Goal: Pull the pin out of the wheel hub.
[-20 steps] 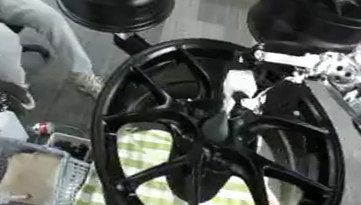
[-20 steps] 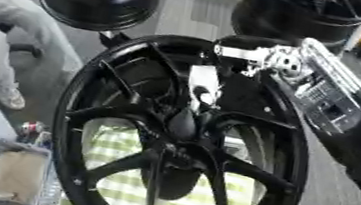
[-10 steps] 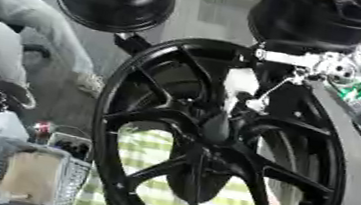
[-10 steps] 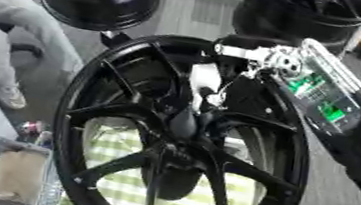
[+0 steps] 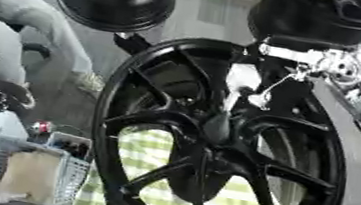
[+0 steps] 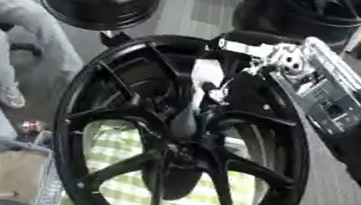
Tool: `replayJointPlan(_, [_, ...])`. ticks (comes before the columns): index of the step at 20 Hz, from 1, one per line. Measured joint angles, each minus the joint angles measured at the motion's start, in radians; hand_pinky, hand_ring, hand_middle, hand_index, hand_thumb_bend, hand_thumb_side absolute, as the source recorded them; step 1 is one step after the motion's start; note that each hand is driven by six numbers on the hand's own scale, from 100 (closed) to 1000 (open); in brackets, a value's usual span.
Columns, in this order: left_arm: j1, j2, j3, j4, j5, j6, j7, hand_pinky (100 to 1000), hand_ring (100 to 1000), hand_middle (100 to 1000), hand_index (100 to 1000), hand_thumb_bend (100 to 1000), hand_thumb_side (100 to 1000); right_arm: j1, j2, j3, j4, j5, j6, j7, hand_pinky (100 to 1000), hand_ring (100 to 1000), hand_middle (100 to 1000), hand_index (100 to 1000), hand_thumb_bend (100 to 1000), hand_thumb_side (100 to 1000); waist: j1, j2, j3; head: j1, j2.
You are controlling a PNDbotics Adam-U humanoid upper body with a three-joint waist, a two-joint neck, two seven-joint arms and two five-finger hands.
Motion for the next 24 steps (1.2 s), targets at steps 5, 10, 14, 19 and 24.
replayJointPlan(5, [0.0,0.0,0.0,0.0,-0.001,0.001,-0.001,739,599,614,733,100,924,-0.017,-0.031,-0.049,-0.042,-0.035,0.02,-0.03,664,591,426,586,100,100,-0.003,-0.001,-0.005,0.004,0.0])
replayJointPlan(10, [0.0,0.0,0.0,0.0,-0.005,0.003,-0.003,739,599,614,734,100,926,-0.03,-0.091,-0.11,-0.086,-0.079,0.043,-0.05,668,588,417,581,100,100,-0.012,-0.005,-0.012,0.007,0.0])
replayJointPlan(14, [0.002,0.001,0.001,0.0,-0.009,0.005,-0.002,740,599,615,734,100,927,-0.019,-0.153,-0.178,-0.107,-0.106,0.057,-0.08,669,587,414,580,100,100,-0.019,-0.011,-0.024,0.018,0.0])
replayJointPlan(19, [0.009,0.002,0.007,0.0,-0.011,0.008,0.001,740,598,615,734,100,930,0.096,-0.248,-0.286,-0.131,-0.143,0.064,-0.162,658,581,406,578,100,100,-0.019,-0.015,-0.041,0.033,0.0])
replayJointPlan(24, [0.011,0.002,0.017,0.0,-0.011,0.01,0.008,740,598,615,734,100,926,0.335,-0.292,-0.445,-0.157,-0.182,0.07,-0.35,626,566,397,581,100,100,-0.009,-0.015,-0.07,0.053,0.0])
